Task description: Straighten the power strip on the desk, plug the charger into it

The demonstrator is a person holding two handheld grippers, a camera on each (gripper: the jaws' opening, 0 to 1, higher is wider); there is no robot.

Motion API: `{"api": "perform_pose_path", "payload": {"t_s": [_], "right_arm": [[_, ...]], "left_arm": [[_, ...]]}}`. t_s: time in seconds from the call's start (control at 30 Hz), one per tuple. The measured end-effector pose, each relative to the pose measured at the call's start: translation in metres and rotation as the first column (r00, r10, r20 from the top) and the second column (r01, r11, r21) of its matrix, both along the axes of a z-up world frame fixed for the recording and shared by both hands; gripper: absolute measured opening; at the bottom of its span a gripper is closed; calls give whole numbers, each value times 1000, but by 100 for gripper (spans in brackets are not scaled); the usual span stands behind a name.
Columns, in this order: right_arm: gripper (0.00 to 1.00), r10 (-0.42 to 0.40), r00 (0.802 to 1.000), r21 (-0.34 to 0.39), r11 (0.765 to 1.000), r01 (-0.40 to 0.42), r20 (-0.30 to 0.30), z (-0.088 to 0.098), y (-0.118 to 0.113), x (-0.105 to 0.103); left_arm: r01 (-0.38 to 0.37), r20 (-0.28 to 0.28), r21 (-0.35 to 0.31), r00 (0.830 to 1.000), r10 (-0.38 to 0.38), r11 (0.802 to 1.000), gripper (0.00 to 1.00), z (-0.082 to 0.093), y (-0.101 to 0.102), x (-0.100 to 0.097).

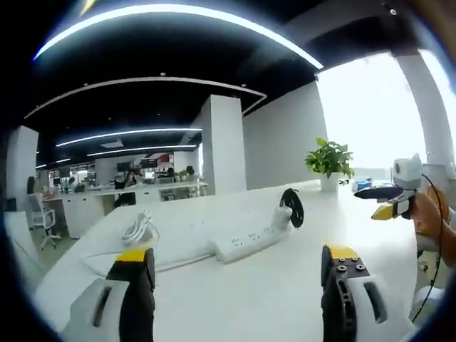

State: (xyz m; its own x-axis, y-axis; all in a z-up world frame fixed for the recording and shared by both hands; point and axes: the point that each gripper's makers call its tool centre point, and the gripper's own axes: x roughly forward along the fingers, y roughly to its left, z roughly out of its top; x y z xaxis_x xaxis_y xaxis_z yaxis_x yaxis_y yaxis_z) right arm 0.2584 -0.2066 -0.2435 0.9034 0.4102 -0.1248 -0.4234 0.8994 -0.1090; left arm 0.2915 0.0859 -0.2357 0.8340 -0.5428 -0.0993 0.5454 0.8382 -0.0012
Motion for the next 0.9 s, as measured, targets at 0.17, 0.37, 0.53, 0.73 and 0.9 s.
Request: {"api": "perform_pose_path", "payload": {"t_s": [0.17,0.37,0.53,0.73,0.9], "right_arm": [[100,-5,1000,-2,1000,5,1,1,3,-11],[100,-29,1000,-9,1000,29,7,2,2,-22],[100,-35,999,27,999,35,0,-3,1,-29],[100,-62,998,102,993,64,-24,-16,-6,-36],[100,-70,997,118,990,73,-30,-23,-5,-42]], "left_arm": [[-17,-3,0,1000,17,1000,99,-6,5,-14],[-71,-32,48,997,73,996,99,-22,17,-24],[-95,-40,30,995,96,995,99,-25,25,-32],[-116,-46,19,992,117,993,99,-31,30,-40],[-129,-47,22,990,130,991,99,-33,35,-46]]}}
